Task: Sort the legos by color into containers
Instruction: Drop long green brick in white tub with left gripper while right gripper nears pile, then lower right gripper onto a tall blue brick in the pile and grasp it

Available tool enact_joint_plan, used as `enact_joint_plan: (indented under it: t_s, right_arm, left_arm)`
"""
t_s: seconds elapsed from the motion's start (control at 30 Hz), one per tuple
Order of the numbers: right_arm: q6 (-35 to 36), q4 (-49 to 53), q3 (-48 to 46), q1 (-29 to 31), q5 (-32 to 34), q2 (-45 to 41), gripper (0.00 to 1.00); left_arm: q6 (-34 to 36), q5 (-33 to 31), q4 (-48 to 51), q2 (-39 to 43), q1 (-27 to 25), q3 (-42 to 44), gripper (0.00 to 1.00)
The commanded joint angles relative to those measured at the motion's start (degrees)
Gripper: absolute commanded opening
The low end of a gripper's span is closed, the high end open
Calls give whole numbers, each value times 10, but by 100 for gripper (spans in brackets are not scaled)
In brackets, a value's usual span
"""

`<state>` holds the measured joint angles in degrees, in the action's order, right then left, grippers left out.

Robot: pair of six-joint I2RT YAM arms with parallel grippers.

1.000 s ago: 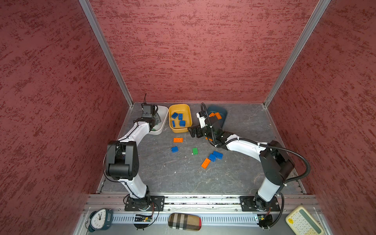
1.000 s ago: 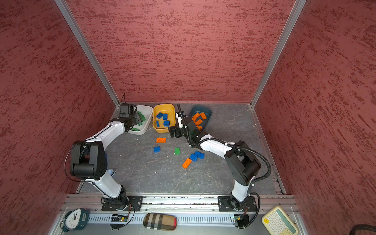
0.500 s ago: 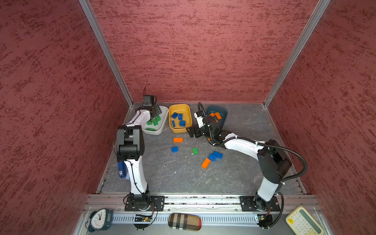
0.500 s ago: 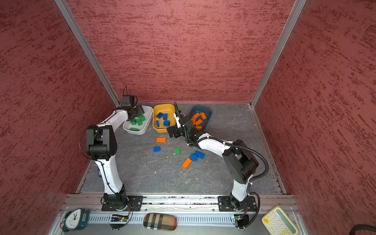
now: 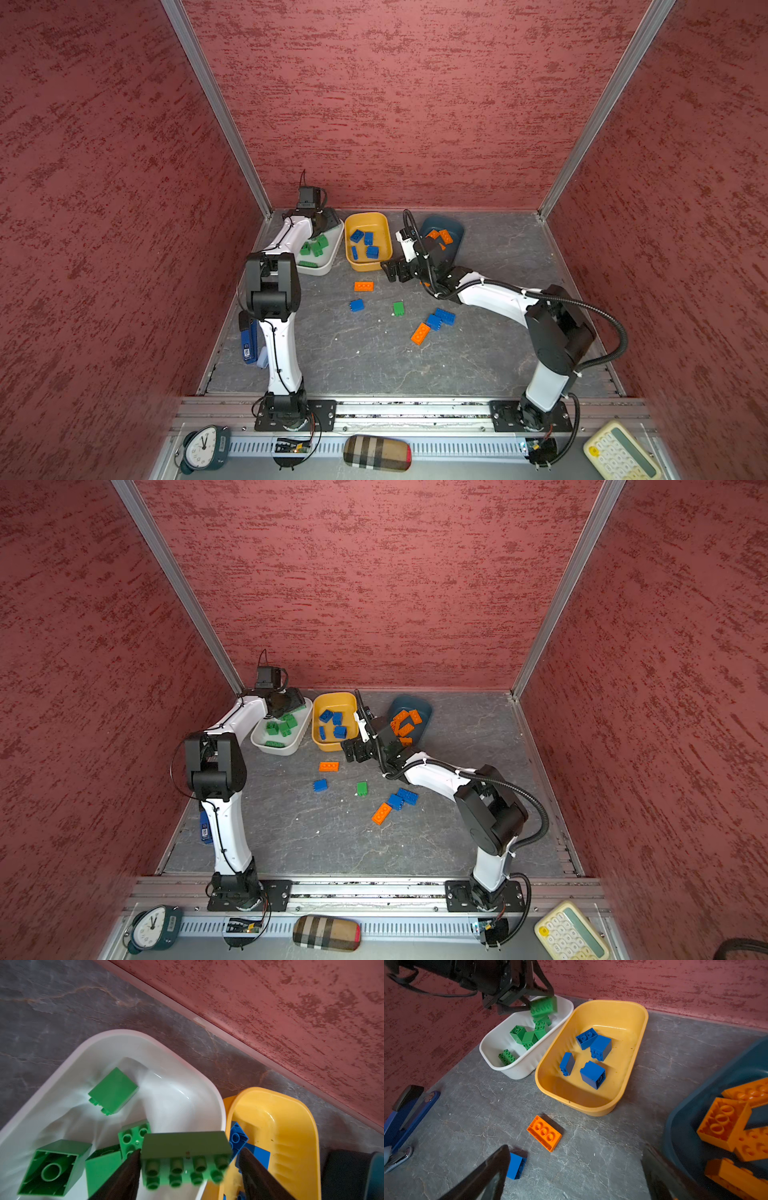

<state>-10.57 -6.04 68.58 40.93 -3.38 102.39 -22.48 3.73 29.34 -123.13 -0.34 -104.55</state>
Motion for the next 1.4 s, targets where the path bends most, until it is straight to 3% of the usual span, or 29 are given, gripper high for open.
enact_joint_plan:
  t_s: [0.0, 0.1, 0.23, 0.67, 0.97, 1.37]
  right_arm:
    - [87, -11, -9, 13, -50, 8, 99]
    - [149, -17, -12, 18, -105, 18, 99]
    - [244, 8, 8, 30, -192, 49, 99]
    - [466, 213, 189, 68, -231, 196, 95]
    - [526, 308, 303, 71, -281, 277, 93]
    - [514, 375, 410, 73, -287, 363, 63]
  left_arm:
    - [-5, 17, 21, -13, -1, -15, 80]
    - [-6, 19, 28, -2, 3, -13, 100]
    - [0, 31, 27, 35, 2, 8, 100]
    - [-24, -5, -32, 274, 7, 246, 100]
    - [-104, -17, -69, 435, 25, 444, 99]
    - [-85, -17, -39, 469, 64, 474, 100]
